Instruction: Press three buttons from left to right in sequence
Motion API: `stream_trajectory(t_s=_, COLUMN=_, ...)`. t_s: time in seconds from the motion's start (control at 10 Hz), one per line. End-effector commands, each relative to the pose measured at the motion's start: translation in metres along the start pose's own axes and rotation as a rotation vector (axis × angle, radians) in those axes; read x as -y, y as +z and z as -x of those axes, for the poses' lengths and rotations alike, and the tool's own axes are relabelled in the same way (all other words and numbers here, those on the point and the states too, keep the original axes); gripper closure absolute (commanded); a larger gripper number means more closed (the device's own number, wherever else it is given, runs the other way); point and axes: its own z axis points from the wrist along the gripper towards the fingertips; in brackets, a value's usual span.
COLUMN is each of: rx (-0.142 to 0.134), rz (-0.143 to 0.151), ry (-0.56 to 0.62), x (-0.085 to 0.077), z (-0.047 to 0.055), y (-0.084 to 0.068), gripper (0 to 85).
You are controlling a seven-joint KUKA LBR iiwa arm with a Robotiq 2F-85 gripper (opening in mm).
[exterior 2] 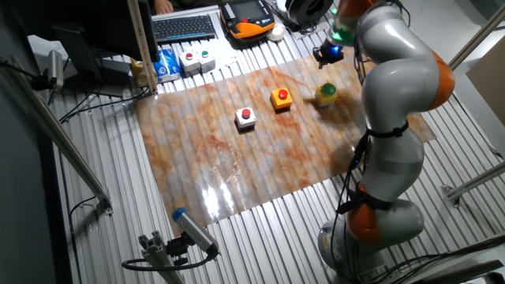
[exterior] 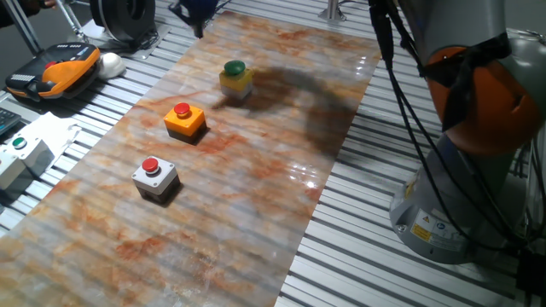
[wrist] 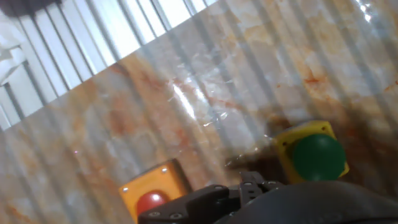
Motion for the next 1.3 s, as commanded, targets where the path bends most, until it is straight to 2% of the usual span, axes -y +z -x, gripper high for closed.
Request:
stream_trajectory(t_s=0.0, rx=0.001, rz=-0.013, ry=0.002, x=-0.01, z=-0.003, y=-0.003, gripper=85.0)
stream_trajectory(t_s=0.2, rx=0.004, rz=-0.021, ry=0.013, x=-0.024, z=-0.009, y=-0.002, gripper=85.0)
stream_trajectory(t_s=0.5, rx=0.036, rz=-0.035, ry=0.035, x=-0.042, z=-0.021, y=0.02, gripper=85.0)
stream_trajectory(t_s=0.7, rx=0.042, rz=-0.044, ry=0.055, x=-0.055, z=-0.027, y=0.022, gripper=85.0)
stream_trajectory(t_s=0.9, rx=0.048, rz=-0.06, ry=0.068, x=-0.066, z=-0.031, y=0.023, gripper=85.0)
stream_trajectory(t_s=1.0, rx=0.056, rz=-0.075, ry=0.067, x=-0.07, z=-0.033, y=0.028, gripper=85.0)
stream_trajectory(t_s=1.2, rx=0.073, rz=-0.077, ry=0.068, x=-0.075, z=-0.036, y=0.039, gripper=85.0)
